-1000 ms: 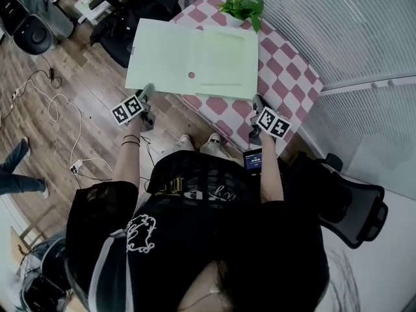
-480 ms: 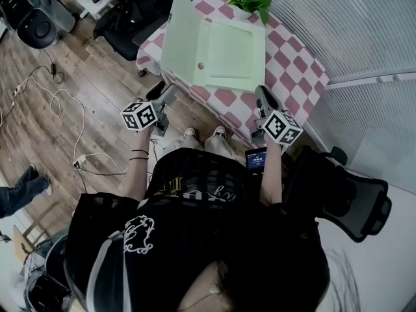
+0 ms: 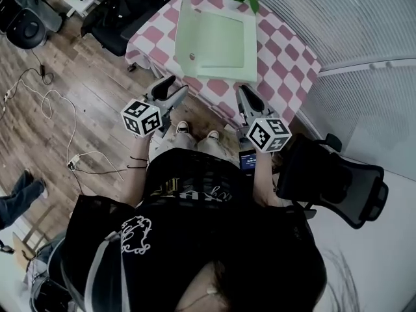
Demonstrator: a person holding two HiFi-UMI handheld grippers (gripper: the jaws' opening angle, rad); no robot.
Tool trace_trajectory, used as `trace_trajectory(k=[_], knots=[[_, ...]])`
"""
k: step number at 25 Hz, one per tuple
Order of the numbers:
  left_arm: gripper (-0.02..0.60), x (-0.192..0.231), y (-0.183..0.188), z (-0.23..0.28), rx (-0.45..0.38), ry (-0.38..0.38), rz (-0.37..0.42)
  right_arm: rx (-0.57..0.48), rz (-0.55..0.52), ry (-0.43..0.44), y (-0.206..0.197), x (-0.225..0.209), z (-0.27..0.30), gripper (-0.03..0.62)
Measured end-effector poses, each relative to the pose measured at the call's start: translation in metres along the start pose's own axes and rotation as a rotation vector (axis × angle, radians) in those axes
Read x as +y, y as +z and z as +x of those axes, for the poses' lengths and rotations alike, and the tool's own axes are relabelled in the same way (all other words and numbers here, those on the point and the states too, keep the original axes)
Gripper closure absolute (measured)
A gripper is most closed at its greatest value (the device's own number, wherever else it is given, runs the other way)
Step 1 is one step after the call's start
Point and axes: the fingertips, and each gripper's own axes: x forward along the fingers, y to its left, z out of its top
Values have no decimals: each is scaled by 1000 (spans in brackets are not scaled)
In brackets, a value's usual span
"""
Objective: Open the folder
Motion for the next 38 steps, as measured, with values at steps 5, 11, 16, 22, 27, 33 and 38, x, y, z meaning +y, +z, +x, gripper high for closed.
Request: trace_trajectory(k=[5,11,16,22,27,33,38], knots=[[334,-41,7,11,0,-69,72,13,-27,10,-3,6,-6,560],[334,-89,-3,21,34,-102,151,-7,-40,30,-6,8,-42,560],[334,-138,-22,29,44,-117,182,-11,-39,48,-20,2,-90,560],[334,-200,-55,25,51,-94,193,-4,-75,70,-41,-3,-156,563],[334,-246,-81,7,47,-53,206,5,-110,107,-61,5,-204,563],[334,-289,-104,-12,59,-20,249,-7,-92,174,-84,17,-240,563],[334,-309,-109,-29,60,6,285,-5,-81,206,-95,29,-252,563]])
